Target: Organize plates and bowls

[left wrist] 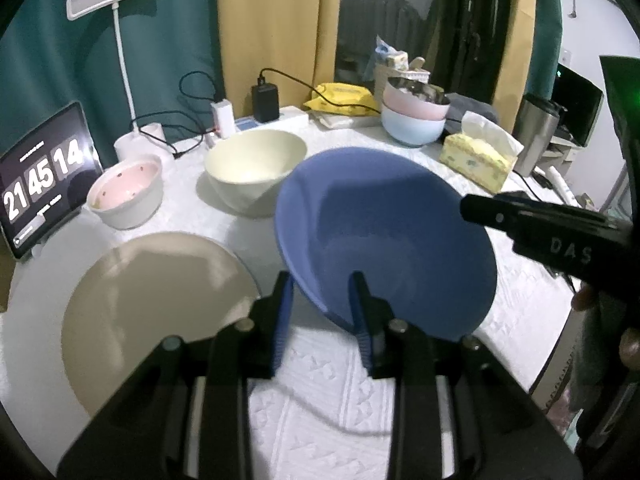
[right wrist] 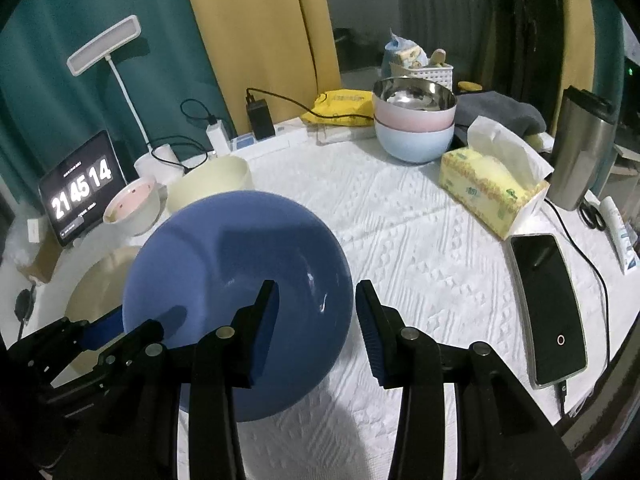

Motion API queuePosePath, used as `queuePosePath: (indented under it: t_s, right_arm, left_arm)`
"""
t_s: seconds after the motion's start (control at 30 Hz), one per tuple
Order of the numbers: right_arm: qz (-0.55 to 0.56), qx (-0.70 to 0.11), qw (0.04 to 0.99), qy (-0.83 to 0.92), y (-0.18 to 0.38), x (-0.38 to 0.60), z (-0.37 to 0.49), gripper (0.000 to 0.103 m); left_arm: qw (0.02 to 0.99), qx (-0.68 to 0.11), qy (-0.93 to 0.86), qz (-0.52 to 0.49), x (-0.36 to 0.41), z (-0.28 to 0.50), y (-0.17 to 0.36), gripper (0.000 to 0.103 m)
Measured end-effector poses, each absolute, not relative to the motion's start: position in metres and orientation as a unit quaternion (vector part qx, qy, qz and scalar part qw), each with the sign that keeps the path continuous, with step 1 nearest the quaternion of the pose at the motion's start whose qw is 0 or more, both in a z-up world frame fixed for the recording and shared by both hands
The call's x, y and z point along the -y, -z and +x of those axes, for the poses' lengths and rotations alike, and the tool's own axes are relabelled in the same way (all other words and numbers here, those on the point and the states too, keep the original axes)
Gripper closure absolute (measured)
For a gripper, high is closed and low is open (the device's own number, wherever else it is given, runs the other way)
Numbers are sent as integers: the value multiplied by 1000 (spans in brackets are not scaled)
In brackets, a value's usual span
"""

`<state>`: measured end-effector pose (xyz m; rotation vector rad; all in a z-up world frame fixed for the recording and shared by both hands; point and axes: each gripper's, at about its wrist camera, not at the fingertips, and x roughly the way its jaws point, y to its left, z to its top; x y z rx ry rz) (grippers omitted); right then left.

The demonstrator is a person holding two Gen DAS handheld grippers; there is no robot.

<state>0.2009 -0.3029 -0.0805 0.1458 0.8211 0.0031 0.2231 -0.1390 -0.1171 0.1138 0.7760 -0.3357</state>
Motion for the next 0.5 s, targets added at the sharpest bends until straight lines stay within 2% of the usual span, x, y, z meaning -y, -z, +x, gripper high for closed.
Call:
queuePosePath:
  t_s: [0.2, 0.5]
  right_arm:
    - [70, -396, 916, -3, 77, 303, 204, 61]
    - [65, -390, 918, -9, 70, 300, 214, 61]
  left_arm:
    - [917, -366, 151, 45, 128, 226, 108, 60]
    - [923, -356, 141, 36, 119, 235, 97, 59]
